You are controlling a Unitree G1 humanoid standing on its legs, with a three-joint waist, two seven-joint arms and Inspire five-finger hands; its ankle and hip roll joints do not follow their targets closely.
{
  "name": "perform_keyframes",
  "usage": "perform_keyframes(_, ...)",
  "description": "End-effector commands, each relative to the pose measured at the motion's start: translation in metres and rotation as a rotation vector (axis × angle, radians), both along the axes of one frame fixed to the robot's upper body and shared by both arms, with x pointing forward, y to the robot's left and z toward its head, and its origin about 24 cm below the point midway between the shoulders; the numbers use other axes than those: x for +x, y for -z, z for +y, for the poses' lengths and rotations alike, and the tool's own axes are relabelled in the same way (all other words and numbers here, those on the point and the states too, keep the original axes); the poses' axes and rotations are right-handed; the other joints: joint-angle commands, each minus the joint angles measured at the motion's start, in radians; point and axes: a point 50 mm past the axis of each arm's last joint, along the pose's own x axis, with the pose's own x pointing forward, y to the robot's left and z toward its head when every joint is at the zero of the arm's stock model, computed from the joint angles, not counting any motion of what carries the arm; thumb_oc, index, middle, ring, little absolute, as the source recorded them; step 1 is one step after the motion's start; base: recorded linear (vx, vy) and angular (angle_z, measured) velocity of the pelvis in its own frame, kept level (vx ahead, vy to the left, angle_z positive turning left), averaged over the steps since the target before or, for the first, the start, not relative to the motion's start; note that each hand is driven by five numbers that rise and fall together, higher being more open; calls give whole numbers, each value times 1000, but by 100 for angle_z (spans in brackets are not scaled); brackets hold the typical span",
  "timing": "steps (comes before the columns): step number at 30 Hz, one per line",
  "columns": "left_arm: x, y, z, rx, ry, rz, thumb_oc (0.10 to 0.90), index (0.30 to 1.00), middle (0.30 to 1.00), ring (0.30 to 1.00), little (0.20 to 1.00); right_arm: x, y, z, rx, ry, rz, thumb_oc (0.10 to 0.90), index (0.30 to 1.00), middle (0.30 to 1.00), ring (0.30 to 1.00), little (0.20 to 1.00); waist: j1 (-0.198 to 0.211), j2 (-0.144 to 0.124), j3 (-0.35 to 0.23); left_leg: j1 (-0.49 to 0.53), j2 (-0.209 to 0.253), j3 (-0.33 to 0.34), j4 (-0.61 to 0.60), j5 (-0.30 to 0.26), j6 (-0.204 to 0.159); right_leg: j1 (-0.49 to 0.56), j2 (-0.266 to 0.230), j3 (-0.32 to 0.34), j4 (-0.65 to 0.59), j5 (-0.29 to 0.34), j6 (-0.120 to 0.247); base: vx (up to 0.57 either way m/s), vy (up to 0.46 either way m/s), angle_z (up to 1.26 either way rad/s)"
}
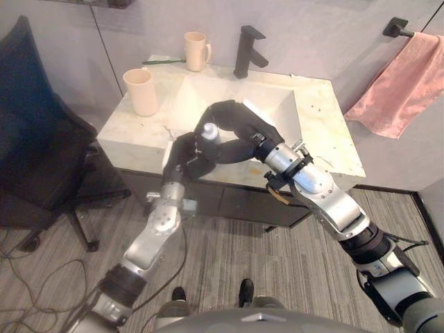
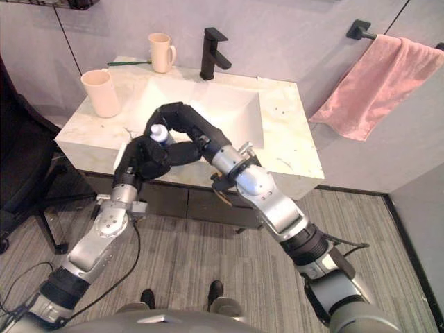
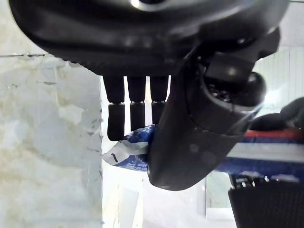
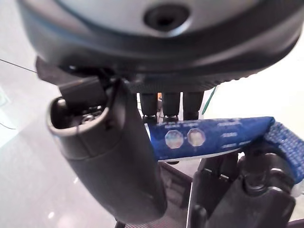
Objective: Organize the bathroom.
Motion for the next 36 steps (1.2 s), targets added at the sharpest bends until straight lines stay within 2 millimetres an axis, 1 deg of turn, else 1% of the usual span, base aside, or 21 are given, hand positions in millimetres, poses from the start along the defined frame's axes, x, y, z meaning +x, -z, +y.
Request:
perform_keyframes(1,6,-65,-3,-102,5,-358,400,300,300,300,300,-14,-54,16,146,-138,-216,400,300,300,300,300,15,41,-55,20,-35,18,17,-158,72,-2,1,34,115,-166,68,0,0,0)
perform_keyframes(11,6,-60,3,-108,-14,-346,400,300,300,300,300,-14,-60,13,152,-130,-249,400,300,300,300,300,19,42,-57,23,-35,14,16,-160,71,3,-1,31,115,-169,67,0,0,0)
perform_keyframes(12,6,-60,4,-109,-15,-345,400,300,300,300,300,-14,-60,13,153,-130,-247,458,387,387,387,387,19,41,-58,23,-35,14,16,-160,71,3,-1,31,115,-169,67,0,0,0)
perform_keyframes(13,6,-60,4,-110,-16,-345,400,300,300,300,300,-14,-60,12,155,-128,-243,576,564,564,564,564,20,41,-58,24,-36,14,16,-160,71,3,-1,31,115,-169,68,0,0,0)
perform_keyframes(14,6,-60,5,-110,-16,-346,400,300,300,300,300,-14,-60,11,155,-127,-239,800,900,900,900,900,20,40,-58,24,-35,14,16,-160,71,3,-1,31,116,-168,69,0,0,0)
perform_keyframes(20,6,-60,7,-112,-31,-360,400,300,300,300,300,-12,-53,10,147,-115,-206,800,900,900,900,900,20,38,-55,21,-34,15,18,-158,71,1,-3,31,116,-166,69,0,0,0)
perform_keyframes(23,6,-61,12,-121,-52,-360,400,300,300,300,300,-12,-47,8,143,-107,-189,800,900,900,900,900,16,40,-54,22,-34,17,17,-158,72,-1,-5,34,117,-166,69,0,0,0)
perform_keyframes(25,9,-64,17,-127,-62,-358,400,300,300,300,300,-12,-45,7,144,-103,-182,800,900,900,900,900,14,42,-54,23,-34,18,17,-156,71,0,-5,36,118,-167,69,10,16,0)
perform_keyframes(27,17,-71,25,-134,-82,-351,400,300,300,300,300,-9,-40,5,140,-101,-167,800,900,900,900,900,6,49,-61,28,-34,20,16,-154,70,0,-5,41,119,-169,70,37,45,-1)
perform_keyframes(29,21,-73,28,-136,-89,-348,400,300,300,300,300,-8,-38,5,137,-103,-160,800,900,900,900,900,2,53,-65,29,-35,19,16,-154,70,1,-5,44,119,-170,70,32,33,-3)
perform_keyframes(36,23,-78,28,-131,-98,-343,400,300,300,300,300,-8,-35,2,142,-87,-155,800,900,900,900,900,-4,57,-65,34,-36,20,15,-154,72,4,-4,48,120,-173,69,0,0,0)
